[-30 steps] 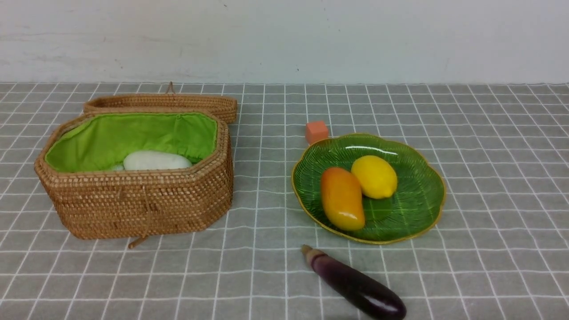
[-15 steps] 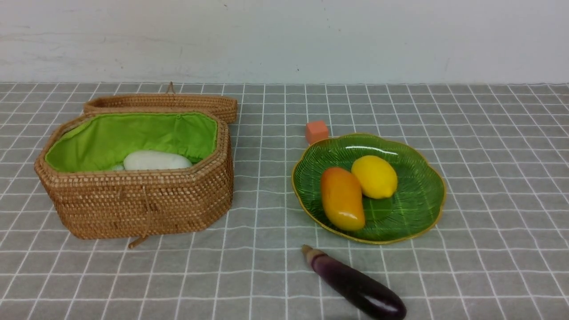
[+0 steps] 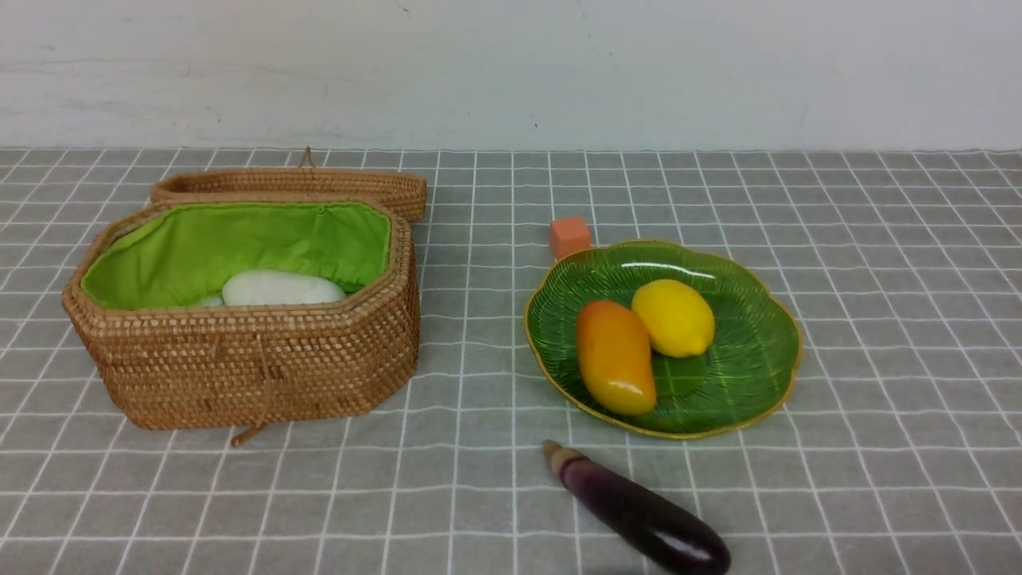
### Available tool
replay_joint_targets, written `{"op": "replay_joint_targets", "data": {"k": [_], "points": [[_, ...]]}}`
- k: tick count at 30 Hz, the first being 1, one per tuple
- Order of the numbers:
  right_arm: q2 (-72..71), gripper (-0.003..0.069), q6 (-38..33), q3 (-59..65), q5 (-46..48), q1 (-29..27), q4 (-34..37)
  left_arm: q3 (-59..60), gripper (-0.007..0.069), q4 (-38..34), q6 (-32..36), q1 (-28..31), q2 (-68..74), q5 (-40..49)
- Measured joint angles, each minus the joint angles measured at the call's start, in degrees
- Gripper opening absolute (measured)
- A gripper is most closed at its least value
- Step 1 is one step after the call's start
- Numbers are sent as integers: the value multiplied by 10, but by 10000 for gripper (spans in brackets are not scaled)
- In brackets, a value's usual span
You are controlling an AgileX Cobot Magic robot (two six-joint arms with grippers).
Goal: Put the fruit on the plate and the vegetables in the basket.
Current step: Grab an eggplant with your right arm and place it in the basket on the left.
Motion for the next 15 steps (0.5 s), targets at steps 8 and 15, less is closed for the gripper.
{"op": "replay_joint_targets", "data": {"k": [8, 15], "points": [[96, 240, 62, -193, 194, 0, 22, 0, 79, 0, 0, 0, 0, 0], [350, 240, -116, -354, 417, 0, 26, 0, 88, 0, 0, 0, 0, 0]]}}
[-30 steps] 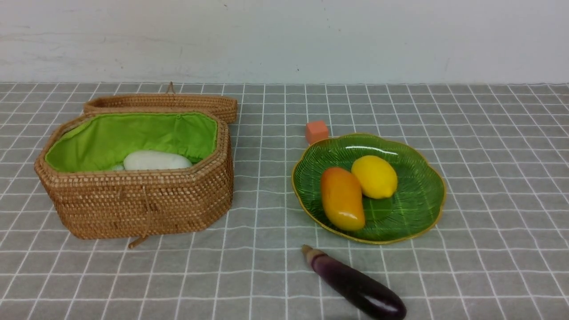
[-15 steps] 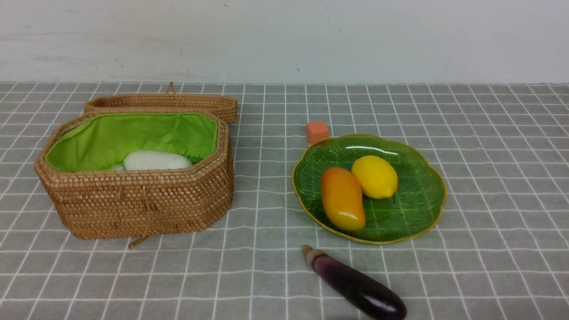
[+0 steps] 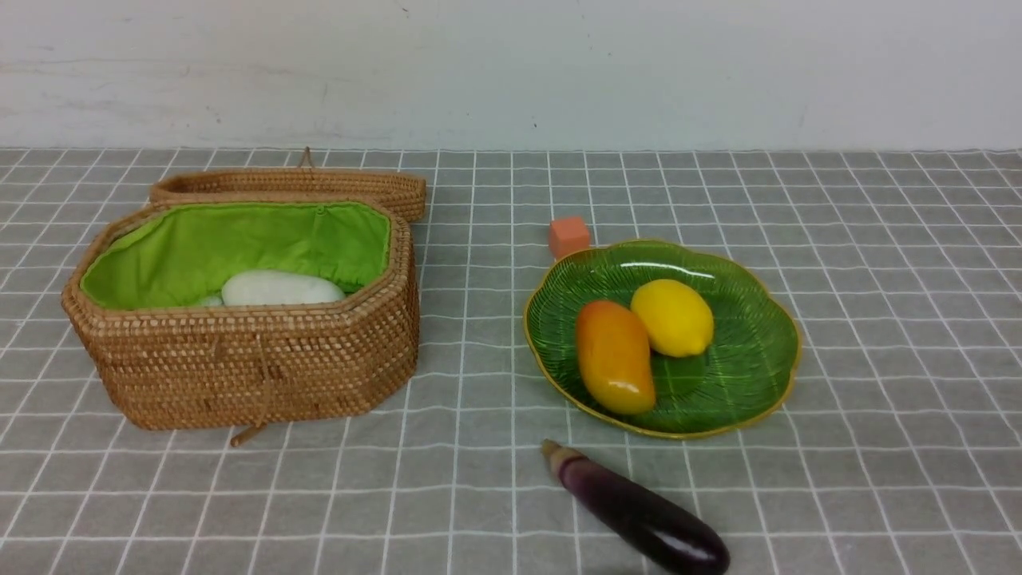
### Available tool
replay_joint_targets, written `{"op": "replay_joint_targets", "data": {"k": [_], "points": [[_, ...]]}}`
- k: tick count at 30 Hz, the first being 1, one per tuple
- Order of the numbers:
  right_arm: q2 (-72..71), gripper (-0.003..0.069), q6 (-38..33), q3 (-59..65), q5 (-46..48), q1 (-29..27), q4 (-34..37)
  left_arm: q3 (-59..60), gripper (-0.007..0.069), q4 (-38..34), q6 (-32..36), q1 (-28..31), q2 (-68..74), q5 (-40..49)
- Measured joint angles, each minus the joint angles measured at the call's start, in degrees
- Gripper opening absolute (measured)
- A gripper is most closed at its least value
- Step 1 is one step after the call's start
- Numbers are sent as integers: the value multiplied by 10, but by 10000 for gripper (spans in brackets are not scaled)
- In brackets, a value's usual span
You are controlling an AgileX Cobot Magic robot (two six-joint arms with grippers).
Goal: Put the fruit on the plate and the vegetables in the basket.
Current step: Grab an eggplant with your right arm and place it in the basket on the left.
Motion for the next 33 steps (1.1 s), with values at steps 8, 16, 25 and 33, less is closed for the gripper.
{"op": "replay_joint_targets", "data": {"k": [8, 16, 25, 33], "points": [[211, 278, -295, -62, 164, 43, 235, 0, 93, 0, 0, 0, 0, 0], [387, 516, -207, -181, 157, 225, 126, 0, 103, 0, 0, 0, 0, 0], [586, 585, -63, -286, 106, 351, -42, 0, 110, 0, 0, 0, 0, 0], [690, 463, -59, -291, 52, 353, -64, 0, 110, 0, 0, 0, 0, 0]]}}
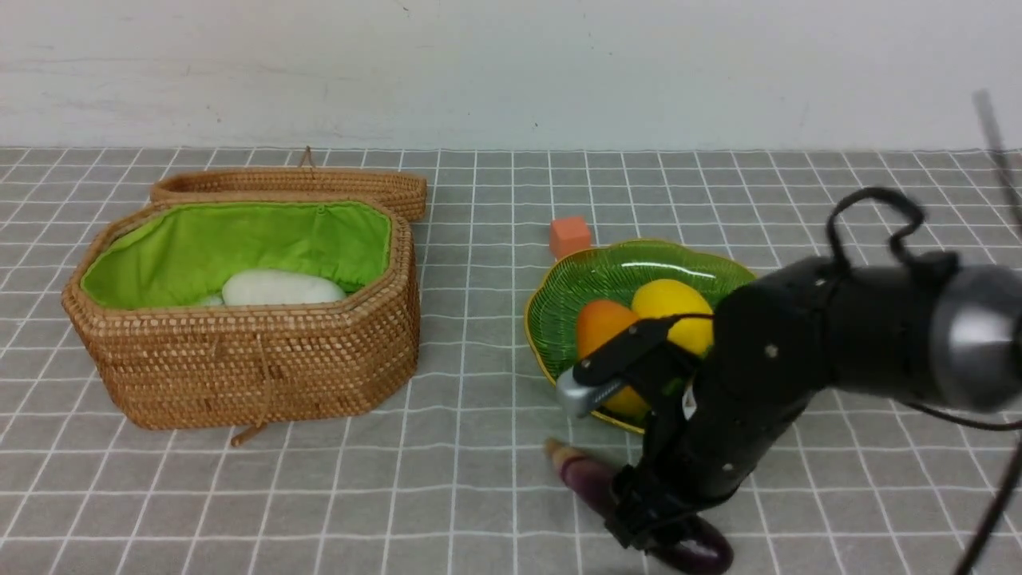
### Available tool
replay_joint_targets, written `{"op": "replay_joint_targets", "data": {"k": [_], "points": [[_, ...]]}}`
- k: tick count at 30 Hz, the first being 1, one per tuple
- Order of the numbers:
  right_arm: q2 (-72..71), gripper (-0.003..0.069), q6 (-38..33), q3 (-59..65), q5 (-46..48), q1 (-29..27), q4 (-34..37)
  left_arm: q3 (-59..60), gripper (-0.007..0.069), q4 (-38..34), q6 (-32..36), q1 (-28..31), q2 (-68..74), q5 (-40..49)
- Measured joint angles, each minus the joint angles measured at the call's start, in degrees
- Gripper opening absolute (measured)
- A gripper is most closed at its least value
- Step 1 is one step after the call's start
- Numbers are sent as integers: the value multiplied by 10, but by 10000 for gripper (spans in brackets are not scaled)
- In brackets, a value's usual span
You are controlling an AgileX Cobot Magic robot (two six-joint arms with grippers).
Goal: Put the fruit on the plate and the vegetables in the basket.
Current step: Grab an eggplant with your right arm and place it in the basket on the left.
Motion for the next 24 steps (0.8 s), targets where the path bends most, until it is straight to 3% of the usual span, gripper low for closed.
{"op": "replay_joint_targets", "data": {"k": [2, 9, 13, 14, 16, 17, 20, 24], "points": [[15, 393, 0, -2, -4, 0, -3, 0, 110, 0, 0, 0, 0, 0], [4, 388, -29, -57, 67, 0, 26, 0, 110, 0, 0, 0, 0, 0], [-7, 388, -95, -145, 129, 0, 101, 0, 110, 0, 0, 0, 0, 0], [-7, 388, -135, -209, 150, 0, 160, 0, 110, 0, 0, 0, 0, 0], [-4, 388, -161, -246, 158, 0, 200, 0, 110, 0, 0, 0, 0, 0], [4, 388, -206, -300, 160, 0, 250, 0, 110, 0, 0, 0, 0, 0], [46, 388, -295, -431, 131, 1, 362, 0, 113, 0, 0, 0, 0, 0], [95, 388, -328, -505, 65, 1, 436, 0, 113, 0, 0, 0, 0, 0]]}}
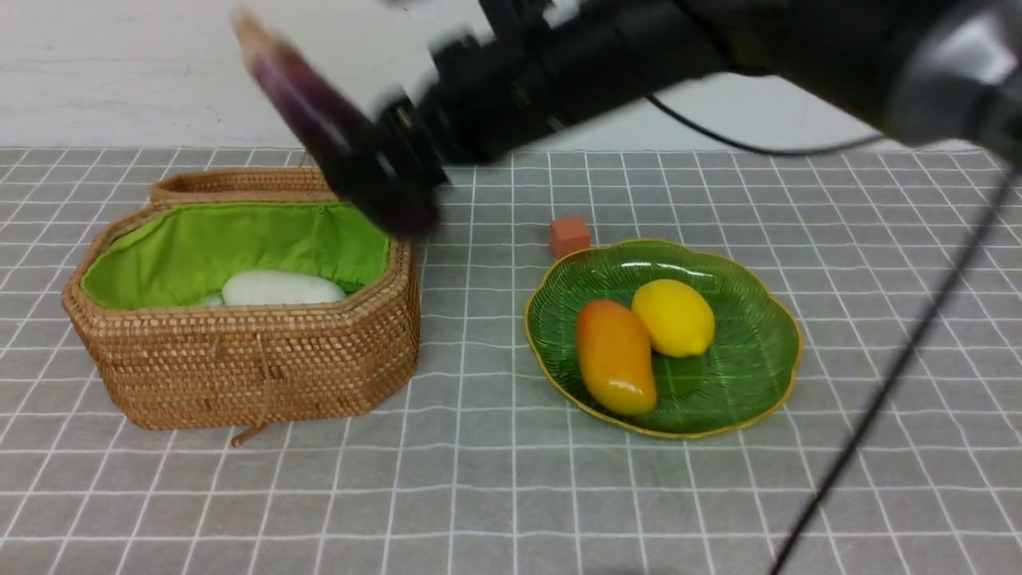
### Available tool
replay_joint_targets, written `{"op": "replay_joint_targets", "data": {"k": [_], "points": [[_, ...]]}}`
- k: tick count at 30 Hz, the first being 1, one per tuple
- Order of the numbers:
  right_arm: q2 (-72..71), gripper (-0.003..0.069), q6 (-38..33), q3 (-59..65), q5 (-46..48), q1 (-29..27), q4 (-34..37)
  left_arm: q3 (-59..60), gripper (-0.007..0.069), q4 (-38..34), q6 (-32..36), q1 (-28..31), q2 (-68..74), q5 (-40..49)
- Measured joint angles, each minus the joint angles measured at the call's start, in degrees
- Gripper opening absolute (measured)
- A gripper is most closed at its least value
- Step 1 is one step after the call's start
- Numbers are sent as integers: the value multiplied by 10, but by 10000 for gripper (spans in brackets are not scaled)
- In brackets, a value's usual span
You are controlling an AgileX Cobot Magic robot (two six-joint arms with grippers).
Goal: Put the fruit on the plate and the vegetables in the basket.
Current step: Grab an eggplant with your right arm and place it in the basket on the left, then use the right arm to grab a mangosteen and put it into the right plate
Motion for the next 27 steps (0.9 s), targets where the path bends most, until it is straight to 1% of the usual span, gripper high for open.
{"op": "replay_joint_targets", "data": {"k": [2, 6, 8, 9, 11, 12, 13, 14, 15, 17, 20, 22, 24, 25, 26, 27], "points": [[58, 388, -10, -54, -77, 0, 48, 0, 117, 0, 0, 0, 0, 0], [127, 388, -11, -83, -157, 5, 69, 0, 123, 0, 0, 0, 0, 0], [142, 391, -11, -84, -171, 8, 71, 0, 124, 0, 0, 0, 0, 0], [159, 414, -12, -85, -192, 13, 71, 0, 124, 0, 0, 0, 0, 0], [177, 512, -24, -85, -211, 22, 73, 0, 126, 0, 0, 0, 0, 0], [179, 524, -27, -85, -211, 23, 73, 0, 126, 0, 0, 0, 0, 0], [184, 615, -41, -85, -211, 28, 73, 0, 128, 0, 0, 0, 0, 0], [184, 622, -44, -85, -211, 29, 73, 0, 128, 0, 0, 0, 0, 0], [184, 664, -52, -85, -211, 31, 73, 0, 131, 0, 0, 0, 0, 0], [182, 675, -53, -85, -209, 32, 74, 0, 132, 0, 0, 0, 0, 0], [167, 666, -50, -85, -154, 23, 69, 0, 134, 0, 0, 0, 0, 0], [136, 638, -38, -85, -67, 4, 50, 0, 139, 0, 0, 0, 0, 0], [92, 606, -18, -85, 33, -23, 16, 0, 143, 0, 0, 0, 0, 0], [83, 604, -13, -85, 41, -28, 7, 0, 144, 0, 0, 0, 0, 0], [50, 596, 11, -86, 99, -46, -39, 0, 146, 0, 0, 0, 0, 0], [45, 596, 15, -86, 106, -48, -39, 0, 146, 0, 0, 0, 0, 0]]}}
